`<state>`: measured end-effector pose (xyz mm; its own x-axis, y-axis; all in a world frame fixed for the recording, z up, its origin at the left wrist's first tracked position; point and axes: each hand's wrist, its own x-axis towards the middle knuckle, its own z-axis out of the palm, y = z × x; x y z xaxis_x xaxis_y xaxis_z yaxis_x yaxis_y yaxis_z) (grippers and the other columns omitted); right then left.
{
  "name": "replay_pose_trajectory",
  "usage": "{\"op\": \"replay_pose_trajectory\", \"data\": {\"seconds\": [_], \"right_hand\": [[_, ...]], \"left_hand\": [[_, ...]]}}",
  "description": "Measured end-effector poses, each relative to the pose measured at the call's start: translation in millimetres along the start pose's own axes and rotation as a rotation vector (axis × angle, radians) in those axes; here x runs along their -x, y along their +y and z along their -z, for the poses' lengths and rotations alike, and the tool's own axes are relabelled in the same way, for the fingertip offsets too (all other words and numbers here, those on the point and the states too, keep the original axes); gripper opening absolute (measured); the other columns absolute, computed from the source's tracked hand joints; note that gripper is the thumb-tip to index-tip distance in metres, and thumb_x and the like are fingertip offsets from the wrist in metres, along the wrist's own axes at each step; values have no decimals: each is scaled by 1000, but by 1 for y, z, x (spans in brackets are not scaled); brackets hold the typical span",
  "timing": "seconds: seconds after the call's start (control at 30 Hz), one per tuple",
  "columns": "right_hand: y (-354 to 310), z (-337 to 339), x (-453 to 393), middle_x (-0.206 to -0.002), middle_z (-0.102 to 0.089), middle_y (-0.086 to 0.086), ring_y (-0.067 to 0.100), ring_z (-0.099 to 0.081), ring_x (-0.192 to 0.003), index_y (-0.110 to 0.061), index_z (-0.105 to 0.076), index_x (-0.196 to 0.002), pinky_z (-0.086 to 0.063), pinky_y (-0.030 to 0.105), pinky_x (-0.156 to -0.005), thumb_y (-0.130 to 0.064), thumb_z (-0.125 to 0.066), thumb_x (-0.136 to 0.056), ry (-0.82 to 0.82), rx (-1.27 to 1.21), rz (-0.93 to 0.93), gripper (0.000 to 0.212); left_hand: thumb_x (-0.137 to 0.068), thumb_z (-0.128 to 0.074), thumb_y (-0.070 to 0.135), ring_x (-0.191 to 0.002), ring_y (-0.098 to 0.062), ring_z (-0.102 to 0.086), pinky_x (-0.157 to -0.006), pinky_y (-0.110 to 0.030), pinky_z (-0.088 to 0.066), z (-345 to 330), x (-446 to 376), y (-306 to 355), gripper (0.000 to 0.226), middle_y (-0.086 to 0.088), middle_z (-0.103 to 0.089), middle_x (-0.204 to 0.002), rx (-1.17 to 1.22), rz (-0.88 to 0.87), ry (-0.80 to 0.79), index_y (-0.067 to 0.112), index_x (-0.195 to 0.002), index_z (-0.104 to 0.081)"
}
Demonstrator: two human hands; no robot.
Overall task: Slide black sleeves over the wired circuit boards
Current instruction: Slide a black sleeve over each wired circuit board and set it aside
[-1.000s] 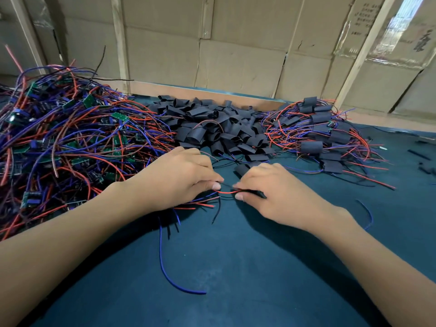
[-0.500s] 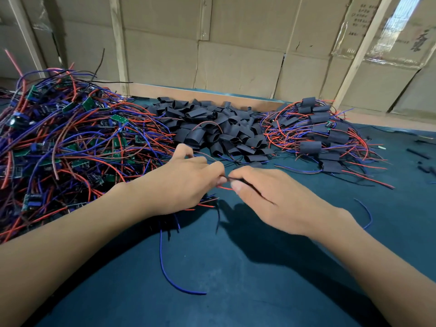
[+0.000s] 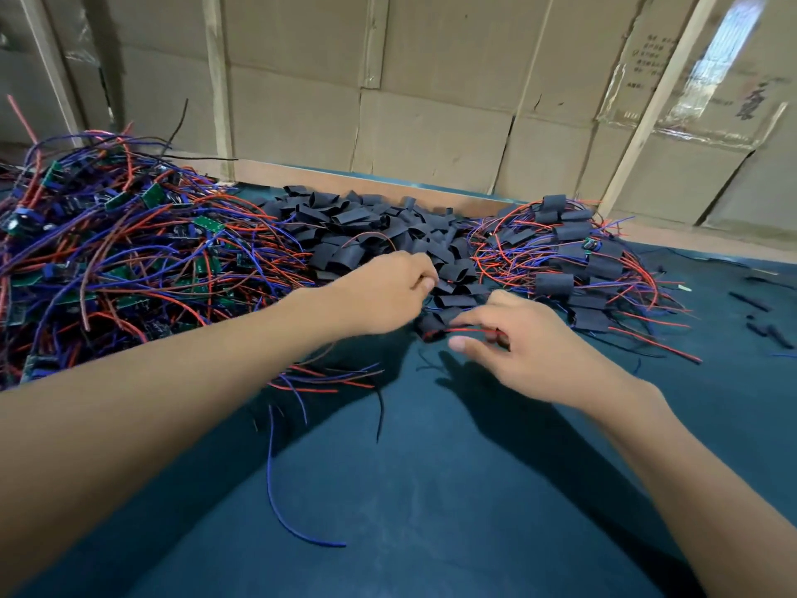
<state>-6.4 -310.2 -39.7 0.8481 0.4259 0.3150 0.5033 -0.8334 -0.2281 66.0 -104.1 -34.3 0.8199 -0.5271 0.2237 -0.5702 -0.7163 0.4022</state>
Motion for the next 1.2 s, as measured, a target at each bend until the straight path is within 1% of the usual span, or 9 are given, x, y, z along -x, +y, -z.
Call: {"op": "replay_pose_trajectory", "data": {"seconds": [0.17,0.27,0.37,0.6,0.67,0.8,0.97,1.1,1.2], "right_hand": [[14,2,3,-68,-49,0,7,-46,-68,-11,-70,-80,-29,30,-68,-28,-60,-101,-42,40,-20,29],[18,3,3,-70,-55,4,7,-50,-77,-15,-74,-84,-35,22,-67,-36,-59,-99,6,1,-43,29],[22,3,2,-71,-50,4,13,-50,-71,-10,-71,-82,-35,31,-67,-38,-56,-100,23,-9,-83,36],[27,3,3,-67,-58,-1,12,-47,-60,-27,-70,-86,-40,35,-63,-35,-55,-103,21,-133,-160,23],[28,4,4,-66,-58,1,17,-47,-59,-31,-62,-83,-43,37,-61,-39,-49,-105,18,-200,-185,27],[29,3,5,-63,-53,-4,13,-42,-56,-34,-58,-85,-40,37,-59,-53,-40,-101,50,-245,-189,30],[19,-4,3,-64,-55,-9,8,-45,-56,-32,-66,-90,-39,33,-58,-53,-51,-100,145,-226,-133,28],[2,-1,0,-70,-65,-22,-2,-52,-58,-31,-76,-88,-35,8,-59,-22,-61,-102,304,-414,-73,22],[-11,4,2,-80,-72,3,3,-44,-50,-47,-70,-72,-33,11,-54,-17,-58,-103,287,-613,-40,45]], "left_hand": [[-100,-41,14,-125,-38,-44,-106,-43,-37,-20,-11,12,46,-16,-43,-139,-363,4,-316,12,-147,-43],[-96,-42,9,-125,-37,-42,-106,-45,-37,-15,-9,12,55,-14,-41,-142,-421,-81,-348,11,-151,-38],[-94,-51,10,-133,-27,-42,-110,-38,-37,-1,-8,8,66,-8,-41,-146,-332,-167,-334,17,-156,-31],[-92,-72,33,-107,-12,-60,-92,-29,-51,25,-10,12,58,-2,-61,-123,-397,-259,-561,30,-146,-49],[-92,-72,26,-90,-4,-62,-62,-9,-48,30,-11,13,55,-1,-60,-112,-386,-237,-617,31,-143,-53],[-94,-69,17,-90,-24,-61,-47,-5,-35,30,-12,17,53,-5,-59,-129,-492,-245,-656,25,-144,-53],[-93,-70,30,-97,-21,-59,-77,-28,-46,28,-1,14,37,1,-64,-114,-491,-219,-499,18,-127,-65],[-88,-76,28,-91,-11,-62,-80,-21,-44,19,33,1,25,10,-67,-100,-57,-93,-65,25,-112,-72],[-84,-80,28,-87,4,-66,-78,-10,-47,6,63,-5,17,20,-73,-88,267,11,157,41,-92,-72]]}}
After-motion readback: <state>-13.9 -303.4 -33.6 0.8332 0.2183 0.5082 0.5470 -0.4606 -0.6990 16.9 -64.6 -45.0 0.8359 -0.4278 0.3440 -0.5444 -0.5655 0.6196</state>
